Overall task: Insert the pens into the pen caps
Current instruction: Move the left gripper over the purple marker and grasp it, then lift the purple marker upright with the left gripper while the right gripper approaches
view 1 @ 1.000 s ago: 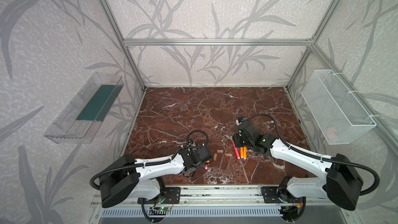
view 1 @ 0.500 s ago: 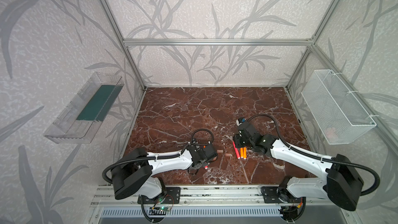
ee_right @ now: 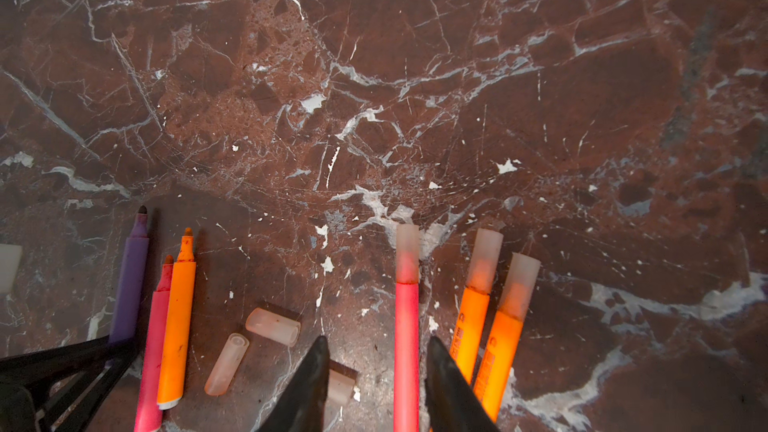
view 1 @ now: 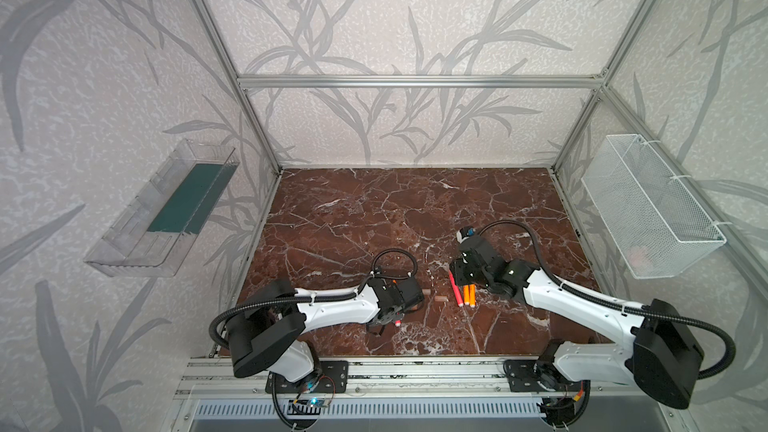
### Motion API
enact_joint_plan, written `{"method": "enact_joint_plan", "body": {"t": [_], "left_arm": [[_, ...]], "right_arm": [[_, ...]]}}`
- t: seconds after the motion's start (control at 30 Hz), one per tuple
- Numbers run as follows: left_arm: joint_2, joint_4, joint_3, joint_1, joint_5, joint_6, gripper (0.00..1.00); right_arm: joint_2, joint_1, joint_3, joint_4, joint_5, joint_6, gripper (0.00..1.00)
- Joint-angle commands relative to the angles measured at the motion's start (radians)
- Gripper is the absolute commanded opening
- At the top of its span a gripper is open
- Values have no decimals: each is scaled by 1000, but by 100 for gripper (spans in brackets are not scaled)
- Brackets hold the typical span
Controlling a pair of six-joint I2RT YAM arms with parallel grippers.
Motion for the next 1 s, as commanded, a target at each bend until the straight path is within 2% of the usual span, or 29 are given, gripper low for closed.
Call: {"method": "enact_joint_plan", "body": {"t": [0.0, 0.3, 0.53, 0.67, 0.83, 0.97], "left_arm": [[15, 13, -34, 4, 20, -8, 13], [-34, 43, -74, 30, 27, 1, 8], [-58, 69, -94, 72, 44, 40, 0], [-98, 51, -91, 104, 42, 68, 0], [-233, -26, -61, 142, -16, 93, 0], [-414, -18, -52, 146, -96, 142, 0]], "right_arm": [[-34, -6, -13, -9, 5, -5, 39], [-60, -6, -34, 2, 4, 4, 40], [-74, -6, -38, 10, -2, 7, 40], [-80, -6, -43, 20, -10, 13, 40], [-111, -6, -68, 64, -34, 29, 40], [-174, -7, -138, 178, -97, 54, 42]]}}
